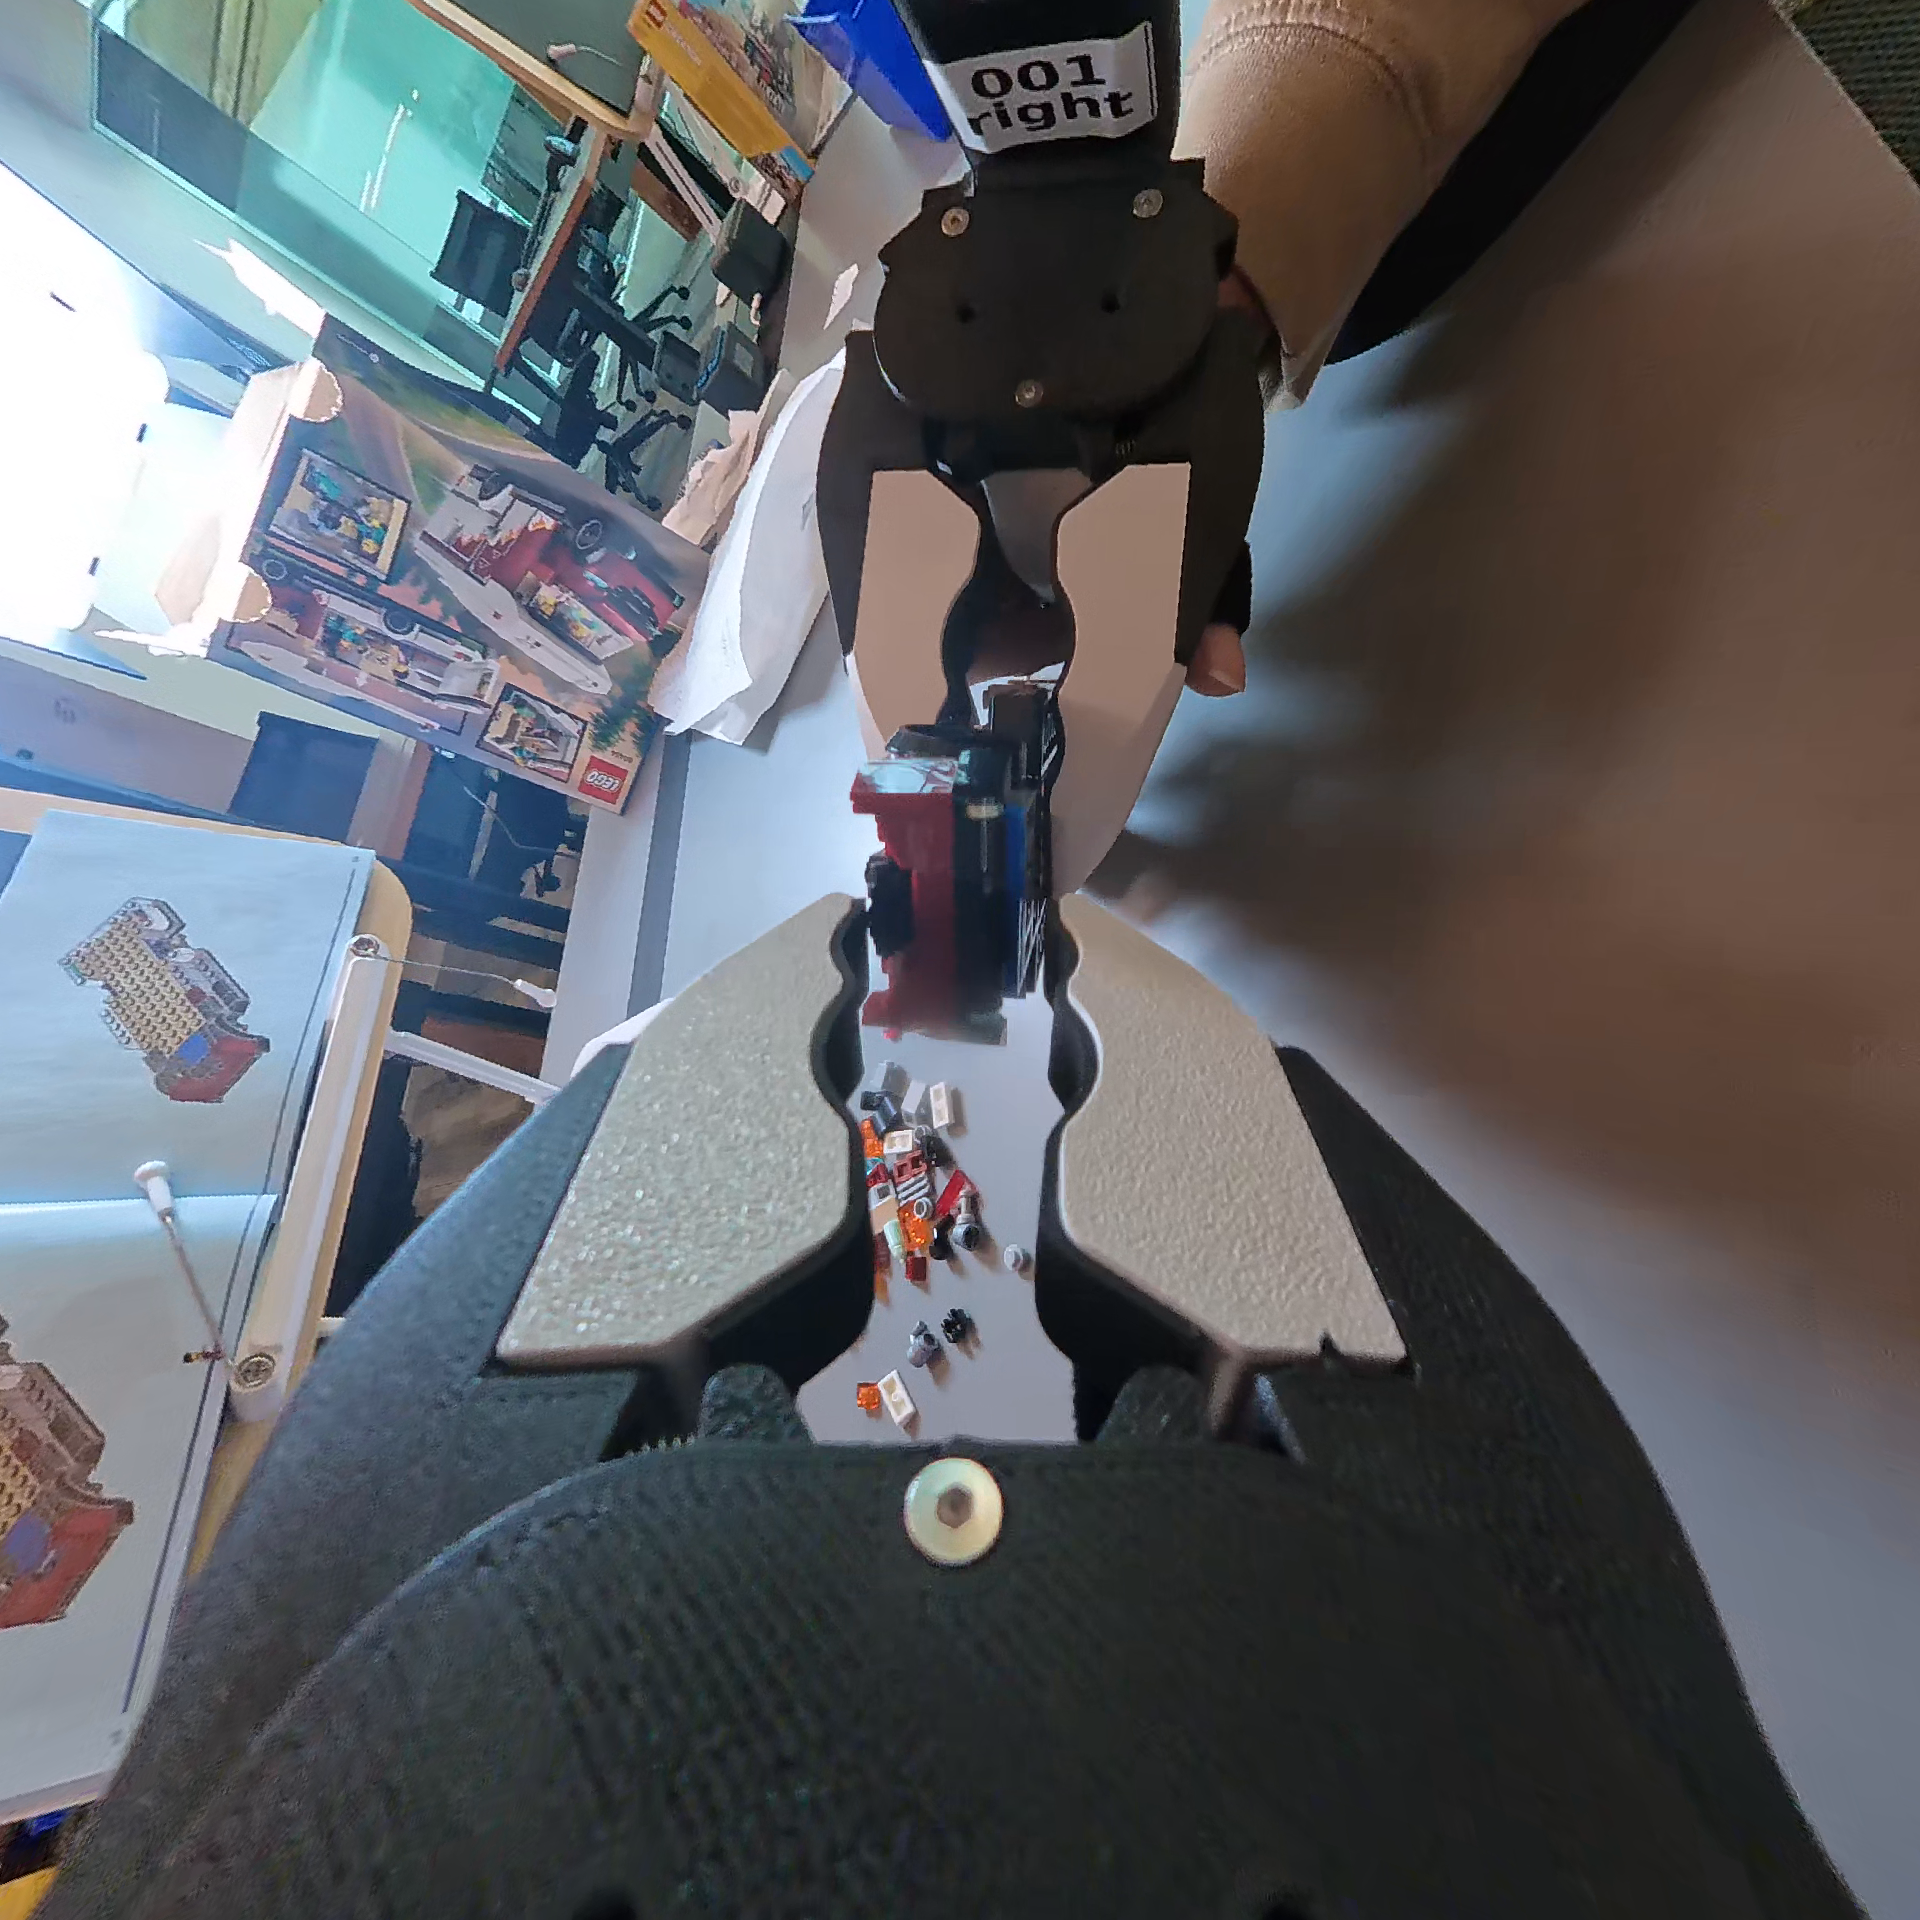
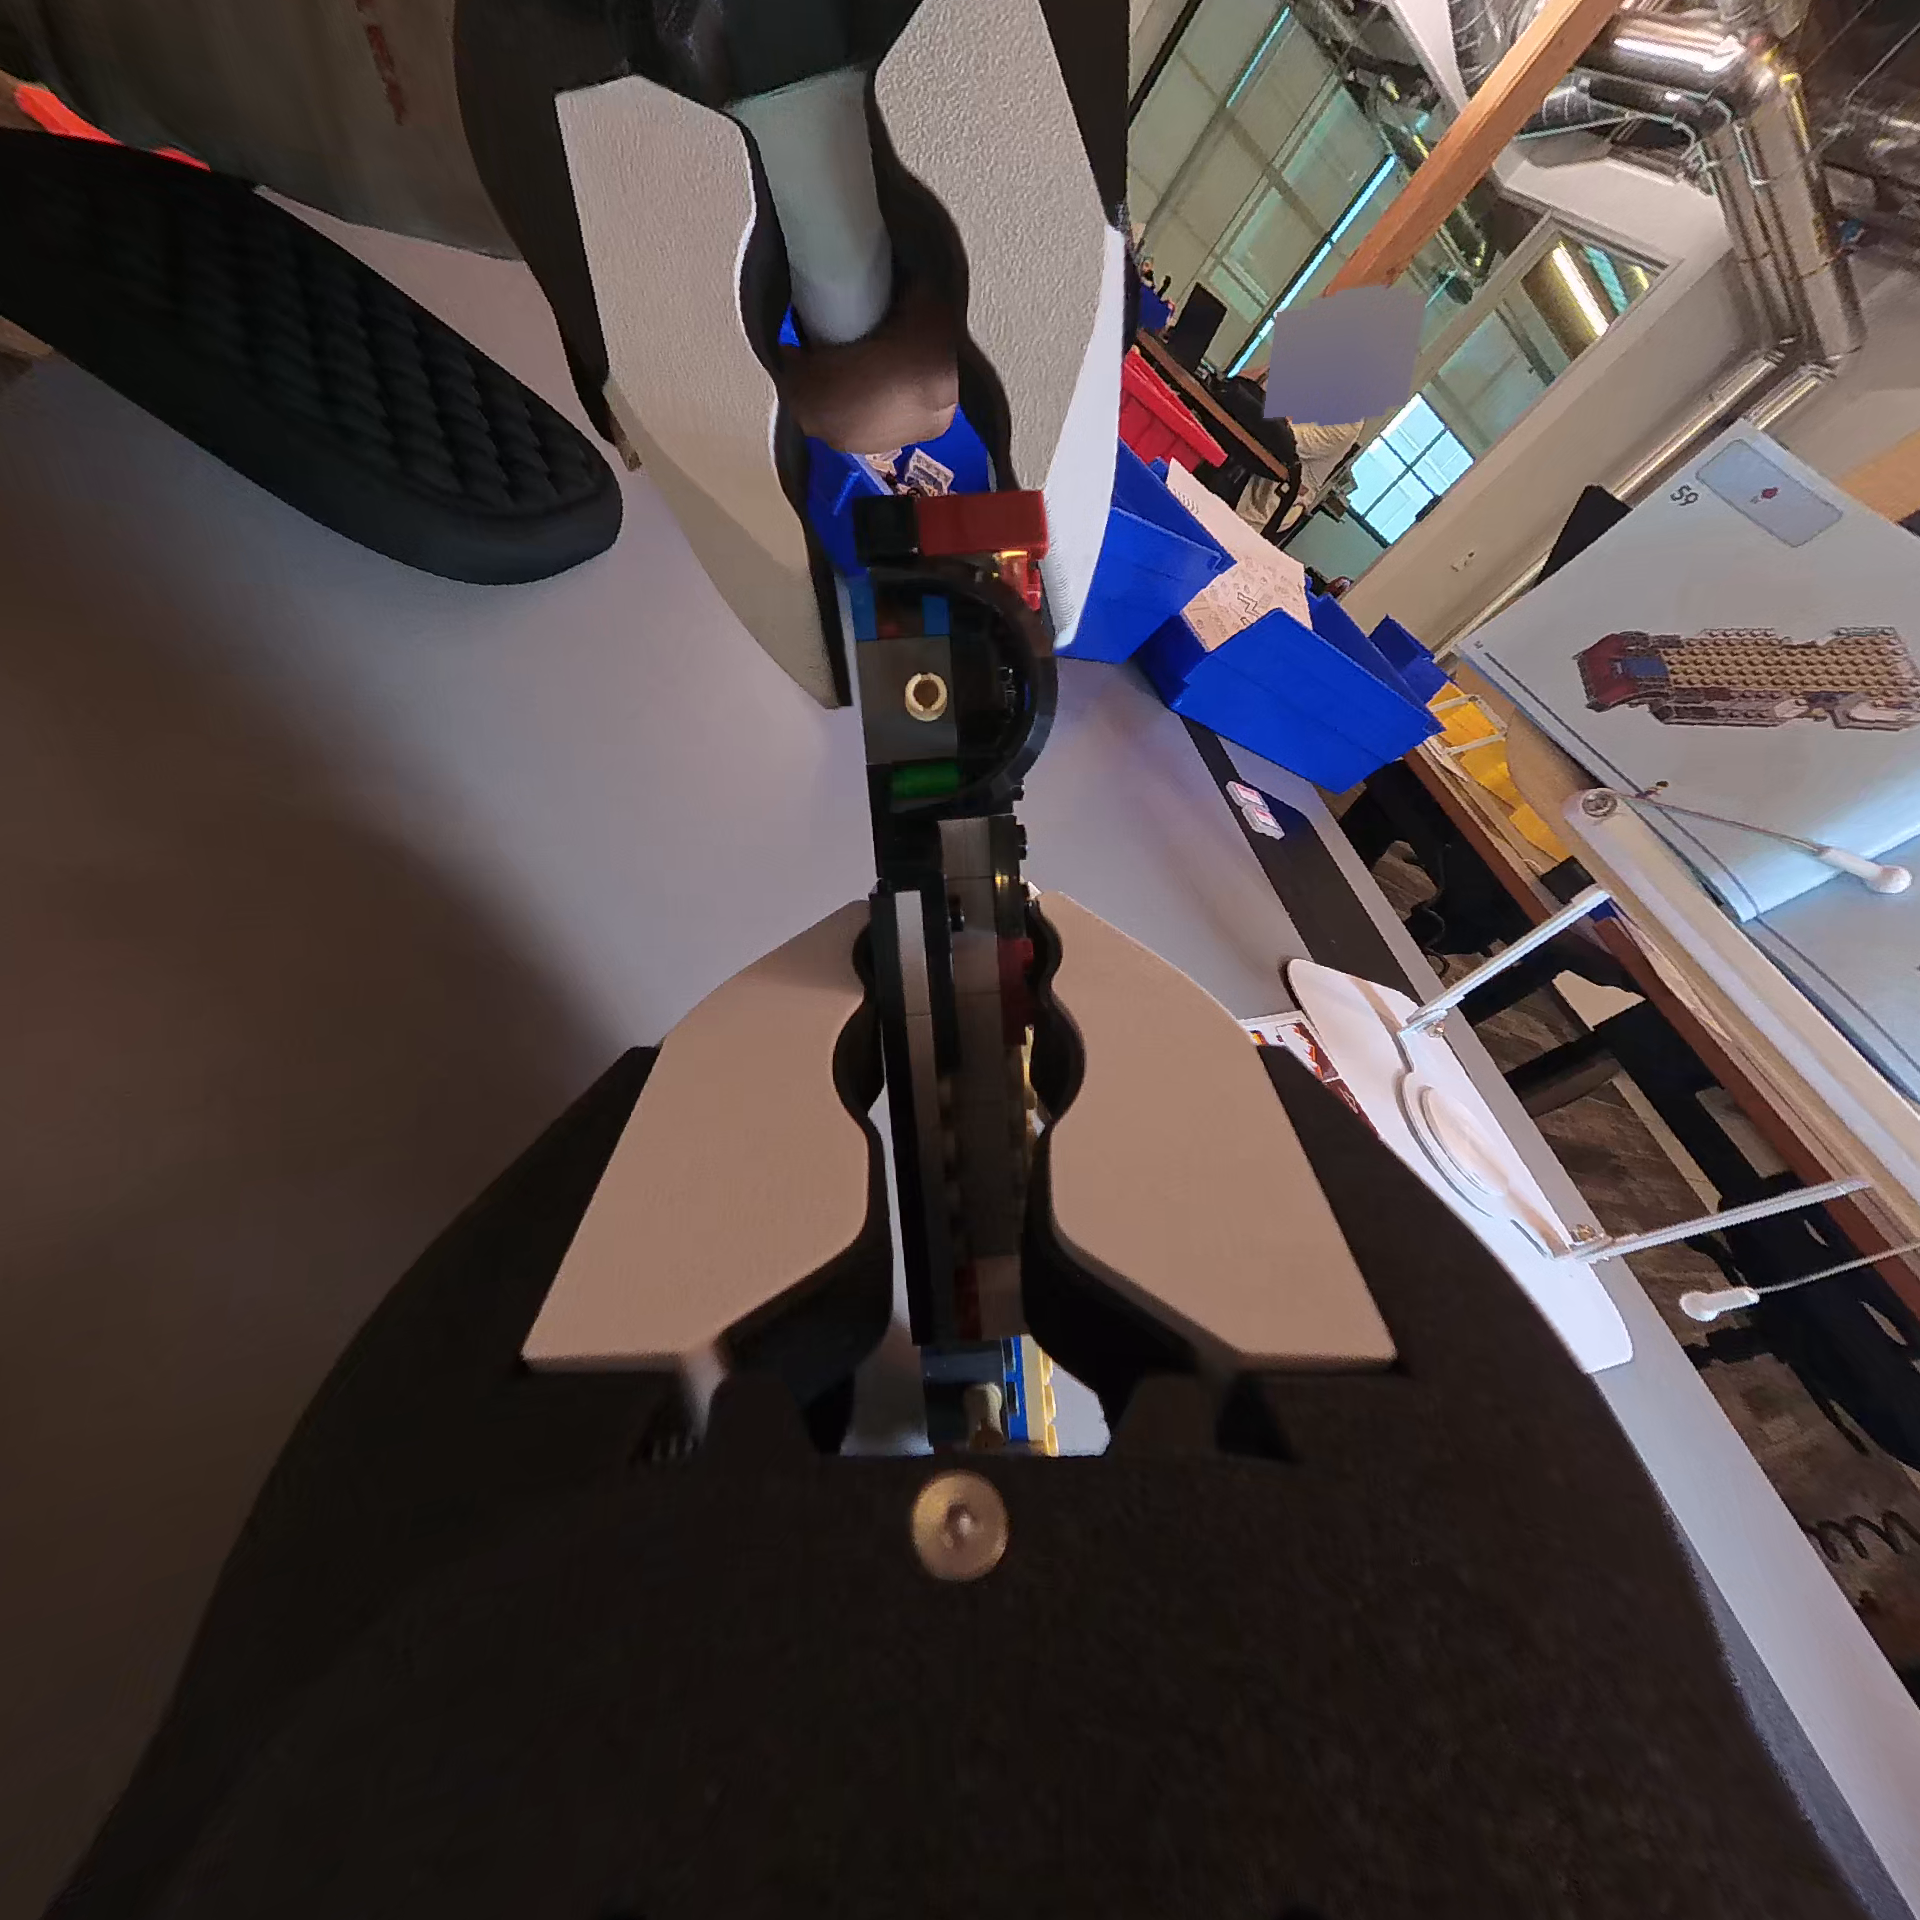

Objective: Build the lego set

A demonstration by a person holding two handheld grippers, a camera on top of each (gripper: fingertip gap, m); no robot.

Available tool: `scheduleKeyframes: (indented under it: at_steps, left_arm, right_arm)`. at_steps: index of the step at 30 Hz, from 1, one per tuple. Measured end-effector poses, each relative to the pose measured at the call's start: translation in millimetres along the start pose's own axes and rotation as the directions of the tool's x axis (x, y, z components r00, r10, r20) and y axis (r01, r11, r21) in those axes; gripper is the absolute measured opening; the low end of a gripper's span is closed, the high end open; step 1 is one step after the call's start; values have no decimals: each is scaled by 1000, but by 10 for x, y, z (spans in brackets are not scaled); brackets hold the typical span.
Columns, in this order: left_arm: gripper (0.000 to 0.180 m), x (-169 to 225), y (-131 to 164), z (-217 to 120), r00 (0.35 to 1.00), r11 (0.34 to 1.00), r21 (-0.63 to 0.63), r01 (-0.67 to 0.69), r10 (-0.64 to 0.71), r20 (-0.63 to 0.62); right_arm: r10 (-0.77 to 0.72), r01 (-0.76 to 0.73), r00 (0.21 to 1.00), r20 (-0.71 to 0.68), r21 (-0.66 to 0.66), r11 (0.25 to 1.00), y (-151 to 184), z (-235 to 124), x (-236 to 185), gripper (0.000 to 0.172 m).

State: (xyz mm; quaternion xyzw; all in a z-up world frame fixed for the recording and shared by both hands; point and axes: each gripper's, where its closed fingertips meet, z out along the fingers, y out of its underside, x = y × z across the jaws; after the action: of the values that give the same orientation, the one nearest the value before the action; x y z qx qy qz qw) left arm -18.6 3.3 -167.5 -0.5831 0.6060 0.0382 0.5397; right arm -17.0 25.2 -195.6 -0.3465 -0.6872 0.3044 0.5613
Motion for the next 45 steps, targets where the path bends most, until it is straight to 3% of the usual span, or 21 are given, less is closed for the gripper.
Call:
scheduleKeyframes:
  at_steps: [3,8,15,19,25,32,45]
  left_arm:
    - [34,4,-18,-57,998,998,35,60,-59,-29]
    - [30,-85,-108,-242,955,952,141,271,-247,-165]
    - [23,-136,-21,-241,890,936,85,343,-294,-349]
    - [34,-18,-44,-183,878,967,41,250,-208,-431]
    - [35,-23,-28,-9,960,996,29,80,-70,-271]
    - [28,-67,-15,22,987,997,-9,-80,78,-141]
    - [28,-54,-25,28,990,996,-15,-90,88,-107]
  right_arm:
    - [-5,5,1000,0,0,1000,-1,0,-3,23]
    - [-15,15,1000,3,0,1000,0,-3,-8,23]
    - [-51,51,999,11,-4,999,0,4,-46,23]
    - [-53,53,999,8,-6,999,1,4,-47,23]
    - [-3,3,1000,-4,3,1000,-8,-20,24,23]
    - [27,-27,1000,-6,1,1000,-4,-23,54,23]
    - [33,-33,999,0,-8,999,-16,-16,27,23]
